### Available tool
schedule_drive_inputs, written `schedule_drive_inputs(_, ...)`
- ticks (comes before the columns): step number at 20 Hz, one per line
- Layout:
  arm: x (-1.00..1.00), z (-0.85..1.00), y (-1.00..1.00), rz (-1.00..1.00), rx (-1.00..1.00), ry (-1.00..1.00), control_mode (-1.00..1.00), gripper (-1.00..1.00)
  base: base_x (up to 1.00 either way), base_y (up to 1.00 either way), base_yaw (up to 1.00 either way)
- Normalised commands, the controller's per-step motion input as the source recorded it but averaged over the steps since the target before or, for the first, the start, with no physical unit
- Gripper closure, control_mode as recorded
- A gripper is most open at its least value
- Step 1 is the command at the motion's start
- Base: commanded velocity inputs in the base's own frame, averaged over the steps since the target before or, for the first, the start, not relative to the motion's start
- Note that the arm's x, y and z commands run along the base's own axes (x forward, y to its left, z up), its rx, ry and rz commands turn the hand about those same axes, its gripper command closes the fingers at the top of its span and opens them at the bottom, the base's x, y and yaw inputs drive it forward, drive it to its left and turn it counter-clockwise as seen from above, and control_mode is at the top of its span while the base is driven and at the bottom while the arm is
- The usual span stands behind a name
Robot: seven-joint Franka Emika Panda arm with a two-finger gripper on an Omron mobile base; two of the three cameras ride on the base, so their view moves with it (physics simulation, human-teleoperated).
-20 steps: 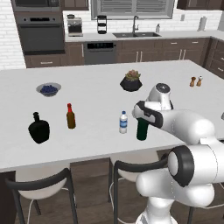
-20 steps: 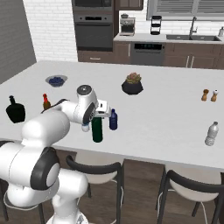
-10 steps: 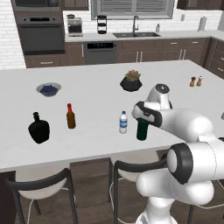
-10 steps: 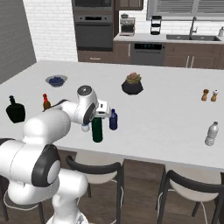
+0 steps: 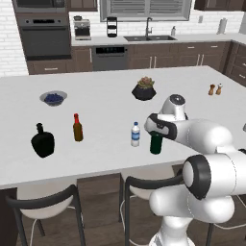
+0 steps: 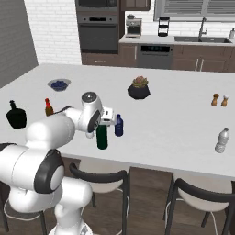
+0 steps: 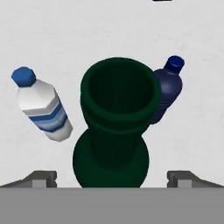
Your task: Move the plastic bottles in the middle to the plastics group, and the glass bottles in the middle to the glass group.
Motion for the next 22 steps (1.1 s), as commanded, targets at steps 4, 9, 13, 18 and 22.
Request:
schedule_drive_inputs(4, 0.06, -0.11, 0.00, 0.00, 0.00, 0.00, -1.00, -1.00, 0.00, 0.00, 0.00)
schedule_drive_inputs(9, 0.02, -0.02, 0.00, 0.00, 0.00, 0.00, -1.00, -1.00, 0.00, 0.00, 0.00)
schedule_drive_inputs(13, 0.06, 0.00, 0.00, 0.00, 0.00, 0.00, -1.00, -1.00, 0.00, 0.00, 0.00)
schedule_drive_inputs(18, 0.03, 0.00, 0.00, 0.00, 0.00, 0.00, -1.00, -1.00, 0.00, 0.00, 0.00)
schedule_drive_inputs(22, 0.00, 0.00, 0.00, 0.00, 0.00, 0.00, -1.00, -1.00, 0.00, 0.00, 0.00)
